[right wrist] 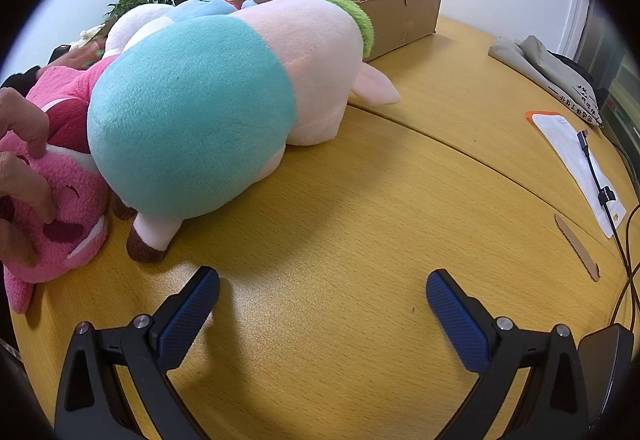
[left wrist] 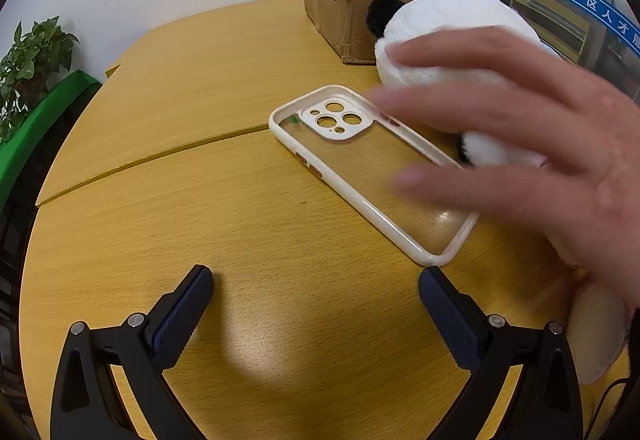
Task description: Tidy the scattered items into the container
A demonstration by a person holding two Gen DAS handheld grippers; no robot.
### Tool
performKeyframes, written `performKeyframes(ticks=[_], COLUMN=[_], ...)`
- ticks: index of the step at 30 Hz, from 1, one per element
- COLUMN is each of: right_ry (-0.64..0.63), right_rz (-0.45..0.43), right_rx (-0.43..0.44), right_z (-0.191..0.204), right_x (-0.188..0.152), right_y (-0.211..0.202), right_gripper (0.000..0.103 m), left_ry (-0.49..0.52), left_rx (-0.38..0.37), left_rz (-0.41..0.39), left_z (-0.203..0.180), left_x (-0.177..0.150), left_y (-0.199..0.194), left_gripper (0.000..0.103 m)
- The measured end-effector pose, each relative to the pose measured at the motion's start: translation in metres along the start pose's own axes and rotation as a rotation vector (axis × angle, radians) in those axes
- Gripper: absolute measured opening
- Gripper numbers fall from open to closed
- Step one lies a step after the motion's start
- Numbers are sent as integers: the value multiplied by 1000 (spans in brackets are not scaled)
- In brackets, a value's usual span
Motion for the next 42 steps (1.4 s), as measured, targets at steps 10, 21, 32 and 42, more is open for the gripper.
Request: performKeyframes(ticks=[10, 21, 32, 42], right_ry=[0, 0, -1, 0], right_rz=[0, 0, 0, 0], right_rx=[0, 0, -1, -1], right_z=[0, 0, -1, -1], right_x=[0, 0, 0, 0], right_y=[0, 0, 1, 1], right_gripper=[103, 103, 103, 103], left_ry=[0, 0, 0, 0], left_rx=[0, 0, 0, 0], left_rz=[0, 0, 1, 1], left_z=[1, 1, 2, 2], left_x=[1, 1, 2, 2], left_y=[0, 0, -1, 0], left_gripper=[103, 103, 103, 103])
Point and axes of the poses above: each gripper's, at about its wrist camera, not at the fingertips, and y roughly the way its jaws point, z to its left, x to its top, the point moved 4 cm from there along y, roughly the way its jaws point, and after that the axes turned 3 degrees about y, right-handed, at the moved point
